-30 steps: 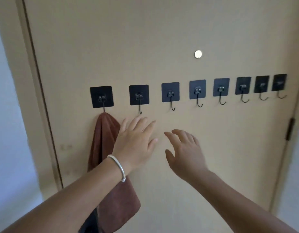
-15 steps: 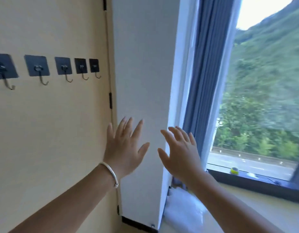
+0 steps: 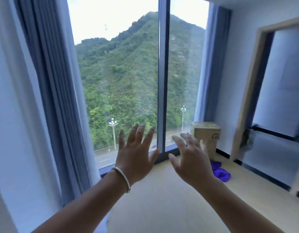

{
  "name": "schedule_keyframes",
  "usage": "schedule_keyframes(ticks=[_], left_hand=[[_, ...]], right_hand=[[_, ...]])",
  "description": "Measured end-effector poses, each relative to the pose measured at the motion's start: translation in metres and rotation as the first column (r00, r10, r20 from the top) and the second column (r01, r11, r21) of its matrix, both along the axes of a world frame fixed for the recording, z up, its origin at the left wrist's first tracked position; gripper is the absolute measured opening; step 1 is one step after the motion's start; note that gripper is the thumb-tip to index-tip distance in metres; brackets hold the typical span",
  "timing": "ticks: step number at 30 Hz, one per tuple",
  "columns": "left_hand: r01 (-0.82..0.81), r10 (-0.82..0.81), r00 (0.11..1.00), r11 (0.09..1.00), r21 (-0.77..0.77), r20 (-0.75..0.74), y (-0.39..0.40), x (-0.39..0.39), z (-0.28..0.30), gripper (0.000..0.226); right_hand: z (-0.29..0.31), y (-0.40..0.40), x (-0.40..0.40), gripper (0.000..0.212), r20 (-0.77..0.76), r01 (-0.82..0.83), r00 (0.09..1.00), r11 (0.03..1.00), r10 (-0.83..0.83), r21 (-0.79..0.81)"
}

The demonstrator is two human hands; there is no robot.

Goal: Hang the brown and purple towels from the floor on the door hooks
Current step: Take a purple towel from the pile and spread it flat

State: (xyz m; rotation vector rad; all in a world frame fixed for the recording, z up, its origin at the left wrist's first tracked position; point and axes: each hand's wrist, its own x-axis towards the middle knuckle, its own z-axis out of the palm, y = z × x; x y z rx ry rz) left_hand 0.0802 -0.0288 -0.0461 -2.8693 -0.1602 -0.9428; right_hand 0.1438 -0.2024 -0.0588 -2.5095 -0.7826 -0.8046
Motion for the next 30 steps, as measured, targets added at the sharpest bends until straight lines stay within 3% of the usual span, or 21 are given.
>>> schedule_keyframes(ticks=[7, 15, 30], left_hand=[[0.326, -0.326, 0.945, 0.945, 0.001, 0.039, -0.157, 0.143, 0.009, 0.071], [0.575, -0.575, 0.818, 0.818, -0.014, 0.025, -0.292, 0.231, 0.011, 0.069], [0.826, -0.825, 0.564, 0.563, -0.036, 0.036, -0.457, 0.392, -0.002, 0.068]], right_hand=[[0.013, -0.163, 0.087, 0.056, 0.036, 0.322, 0.946, 0.947, -0.322, 0.014], [0.022, -0.304, 0.124, 0.057, 0.068, 0.568, 0.823, 0.822, -0.564, -0.049], [0.019, -0.446, 0.221, 0.058, 0.036, 0.827, 0.56, 0.555, -0.828, -0.092]])
